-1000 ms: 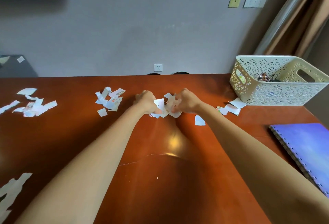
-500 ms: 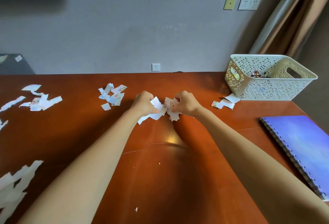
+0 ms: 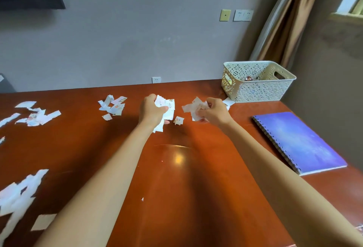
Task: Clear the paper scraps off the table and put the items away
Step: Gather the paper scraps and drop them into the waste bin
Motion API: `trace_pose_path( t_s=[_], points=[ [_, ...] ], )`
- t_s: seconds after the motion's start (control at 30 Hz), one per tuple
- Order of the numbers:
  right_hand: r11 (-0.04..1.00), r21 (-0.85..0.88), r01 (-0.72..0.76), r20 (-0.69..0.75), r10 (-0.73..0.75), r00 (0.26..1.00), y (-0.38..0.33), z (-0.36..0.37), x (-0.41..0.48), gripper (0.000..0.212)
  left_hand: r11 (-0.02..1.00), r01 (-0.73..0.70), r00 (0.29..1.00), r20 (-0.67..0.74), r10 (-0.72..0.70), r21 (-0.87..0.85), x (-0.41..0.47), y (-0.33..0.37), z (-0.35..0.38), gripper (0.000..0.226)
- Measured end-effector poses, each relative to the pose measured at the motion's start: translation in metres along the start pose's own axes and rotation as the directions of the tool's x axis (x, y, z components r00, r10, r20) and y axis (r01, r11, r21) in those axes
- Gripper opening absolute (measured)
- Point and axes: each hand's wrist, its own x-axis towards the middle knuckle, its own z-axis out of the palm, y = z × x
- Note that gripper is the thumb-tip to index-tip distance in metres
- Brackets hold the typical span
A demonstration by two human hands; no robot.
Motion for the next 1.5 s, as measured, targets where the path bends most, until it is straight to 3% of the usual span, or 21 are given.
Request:
trace_pose_path(
  t_s=[0.13,0.23,0.33,0.4,0.53,0.7,0.87,1.1,1.3,1.5],
  points=[
    [0.999,0.018,-0.027,-0.126,0.029,0.992,0.02,-0.039,-0.039,0.017,0.992,-0.008,0.994,0.104,0.021,-0.123,-0.037,0.022,0.028,0.043],
    [0.999,-0.002,-0.05,-0.273,0.047,0.961,0.044,-0.073,-0.075,0.037,0.976,0.011,0.975,0.218,0.038,-0.216,-0.072,0.045,0.066,0.044],
    [0.994,-0.01,-0.105,-0.4,0.092,0.912,0.069,-0.111,-0.115,0.043,0.936,0.066,0.932,0.357,0.067,-0.346,-0.109,0.07,0.117,0.033],
    [0.987,0.015,-0.16,-0.501,0.146,0.853,0.088,-0.14,-0.141,0.045,0.909,0.08,0.9,0.422,0.111,-0.409,-0.133,0.089,0.153,0.02],
    [0.968,0.01,-0.249,-0.699,0.185,0.691,0.129,-0.204,-0.195,0.043,0.897,0.105,0.824,0.542,0.163,-0.43,-0.181,0.124,0.235,0.017],
    [0.931,0.174,-0.32,-0.791,0.326,0.518,0.193,-0.276,-0.247,0.028,0.902,0.066,0.719,0.647,0.254,-0.427,-0.256,0.171,0.317,0.015],
    [0.881,0.259,-0.396,-0.821,0.417,0.39,0.268,-0.319,-0.282,0.022,0.933,0.114,0.604,0.769,0.208,-0.341,-0.315,0.18,0.4,0.011],
    [0.712,0.366,-0.6,-0.76,0.6,0.249,0.389,-0.32,-0.309,0.03,0.985,0.166,0.541,0.84,-0.044,-0.056,-0.354,0.125,0.513,0.008],
    [0.517,0.5,-0.695,-0.578,0.797,0.177,0.494,-0.291,-0.307,0.028,0.955,0.171,0.536,0.791,-0.295,0.241,-0.361,0.05,0.596,0.026],
    [0.335,0.568,-0.751,-0.417,0.905,0.088,0.578,-0.262,-0.301,0.032,0.848,0.224,0.504,0.687,-0.523,0.481,-0.358,-0.018,0.663,0.042]
  ],
)
